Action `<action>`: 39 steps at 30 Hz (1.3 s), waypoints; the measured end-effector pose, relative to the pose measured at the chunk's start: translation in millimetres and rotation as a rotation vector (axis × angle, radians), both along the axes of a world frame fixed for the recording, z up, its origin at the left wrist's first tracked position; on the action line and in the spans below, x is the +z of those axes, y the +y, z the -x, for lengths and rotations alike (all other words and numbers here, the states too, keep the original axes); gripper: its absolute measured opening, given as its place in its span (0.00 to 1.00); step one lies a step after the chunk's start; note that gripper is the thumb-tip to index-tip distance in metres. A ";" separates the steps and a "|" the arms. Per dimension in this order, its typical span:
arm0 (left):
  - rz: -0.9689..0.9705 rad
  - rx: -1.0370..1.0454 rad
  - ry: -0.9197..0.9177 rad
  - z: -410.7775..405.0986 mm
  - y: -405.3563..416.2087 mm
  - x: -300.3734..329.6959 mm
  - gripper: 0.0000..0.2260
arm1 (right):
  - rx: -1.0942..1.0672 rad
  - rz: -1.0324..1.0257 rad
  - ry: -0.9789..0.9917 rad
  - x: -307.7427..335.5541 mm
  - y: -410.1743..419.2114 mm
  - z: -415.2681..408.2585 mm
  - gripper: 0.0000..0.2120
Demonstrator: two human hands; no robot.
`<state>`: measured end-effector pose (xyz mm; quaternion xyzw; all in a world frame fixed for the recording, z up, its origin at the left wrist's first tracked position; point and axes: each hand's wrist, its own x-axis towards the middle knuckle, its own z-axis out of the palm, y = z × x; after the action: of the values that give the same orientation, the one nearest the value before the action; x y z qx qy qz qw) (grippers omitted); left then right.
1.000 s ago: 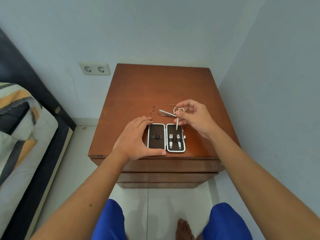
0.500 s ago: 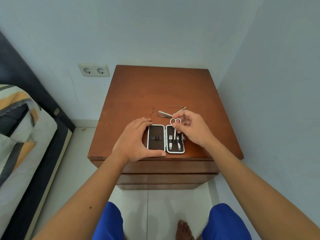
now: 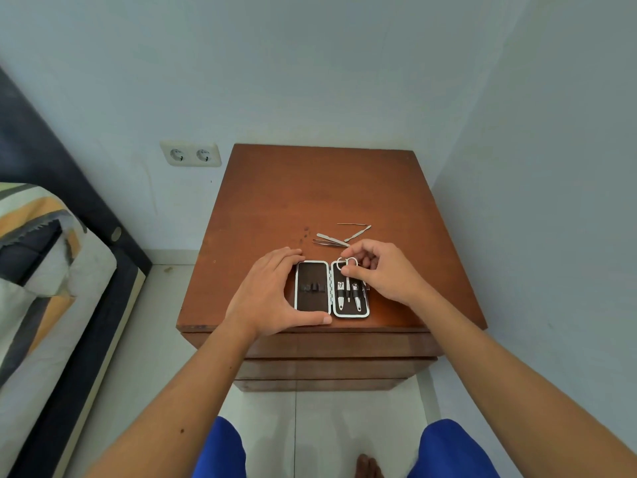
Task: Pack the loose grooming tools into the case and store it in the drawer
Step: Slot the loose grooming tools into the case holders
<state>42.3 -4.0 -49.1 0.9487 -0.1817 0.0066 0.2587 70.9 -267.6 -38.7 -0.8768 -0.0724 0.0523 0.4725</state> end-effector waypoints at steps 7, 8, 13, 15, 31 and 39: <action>-0.015 -0.001 -0.008 0.6 0.0 -0.3 0.57 | 0.115 0.247 -0.182 2.2 -7.8 16.1 0.09; -0.014 -0.001 -0.004 0.6 -0.1 0.0 0.57 | 0.132 0.263 -0.170 3.8 -9.2 19.2 0.12; -0.006 0.002 -0.013 1.4 -0.2 0.5 0.56 | 0.249 0.359 -0.096 14.0 -8.6 28.1 0.31; -0.005 0.004 -0.011 1.8 0.0 0.6 0.56 | 0.253 0.354 -0.094 16.0 -8.9 28.6 0.31; -0.019 -0.009 0.000 1.6 -0.4 1.6 0.57 | 0.083 0.206 -0.176 14.1 -7.1 17.5 0.18; -0.025 -0.015 -0.006 0.7 0.5 1.4 0.56 | -0.025 0.346 -0.251 21.7 29.1 -34.0 0.07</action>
<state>41.5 -3.5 -47.6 0.9505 -0.1896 0.0050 0.2463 104.8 -238.5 -17.0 -0.9453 -0.1095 -0.0514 0.3029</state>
